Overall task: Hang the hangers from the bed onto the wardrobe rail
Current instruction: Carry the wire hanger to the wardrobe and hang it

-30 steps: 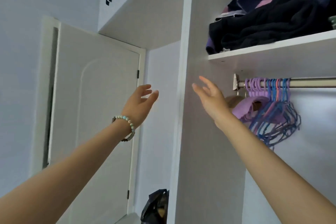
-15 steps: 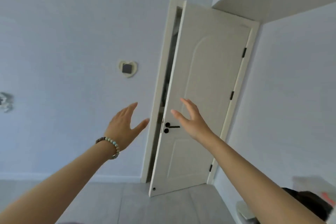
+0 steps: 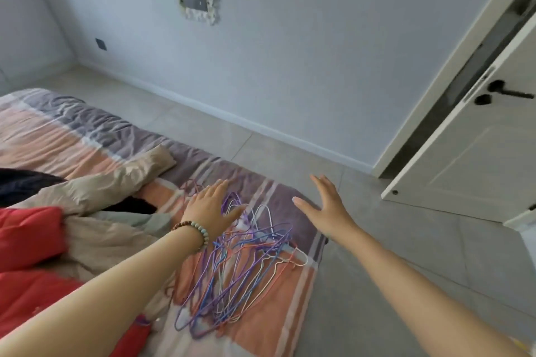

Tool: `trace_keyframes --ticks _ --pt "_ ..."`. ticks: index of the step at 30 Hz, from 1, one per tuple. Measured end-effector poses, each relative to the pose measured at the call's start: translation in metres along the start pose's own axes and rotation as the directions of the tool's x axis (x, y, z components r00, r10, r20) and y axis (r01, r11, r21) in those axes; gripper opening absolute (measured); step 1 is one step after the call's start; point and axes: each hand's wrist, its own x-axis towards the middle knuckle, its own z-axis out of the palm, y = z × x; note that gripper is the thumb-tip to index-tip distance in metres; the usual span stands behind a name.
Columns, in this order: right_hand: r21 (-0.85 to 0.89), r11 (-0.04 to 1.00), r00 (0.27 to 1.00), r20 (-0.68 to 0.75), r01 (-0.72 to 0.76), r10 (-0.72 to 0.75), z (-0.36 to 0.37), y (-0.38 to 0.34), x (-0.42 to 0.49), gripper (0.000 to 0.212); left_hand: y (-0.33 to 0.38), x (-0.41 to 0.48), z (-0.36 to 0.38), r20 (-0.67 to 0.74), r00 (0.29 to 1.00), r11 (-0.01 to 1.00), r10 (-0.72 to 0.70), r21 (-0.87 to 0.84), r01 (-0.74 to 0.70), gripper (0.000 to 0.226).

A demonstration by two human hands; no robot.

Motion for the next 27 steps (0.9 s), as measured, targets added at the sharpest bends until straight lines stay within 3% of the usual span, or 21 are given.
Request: trace_keyframes --ticks 6,14,19,27 --pt "-0.012 0.994 0.982 0.156 -0.109 0.109 0.124 0.056 0.027 0.075 -0.104 -0.006 0.084 0.140 0.964 0.974 -0.228 0.043 0.224 0.079" --pt "0.079 0.940 0.919 0.251 -0.332 0.304 0.233 0.136 0.039 0.069 -0.170 -0.012 0.194 0.322 0.883 0.937 -0.343 0.044 0.348 0.074" --pt "0.303 0.779 0.828 0.325 -0.549 0.457 0.279 0.170 0.041 0.064 -0.185 -0.007 0.246 0.413 0.845 0.923 -0.340 -0.027 0.385 0.067" --pt "0.527 0.495 0.722 0.467 -0.691 0.510 0.321 0.175 0.049 0.070 -0.192 0.008 0.279 0.406 0.840 0.872 -0.359 -0.176 0.458 0.055"
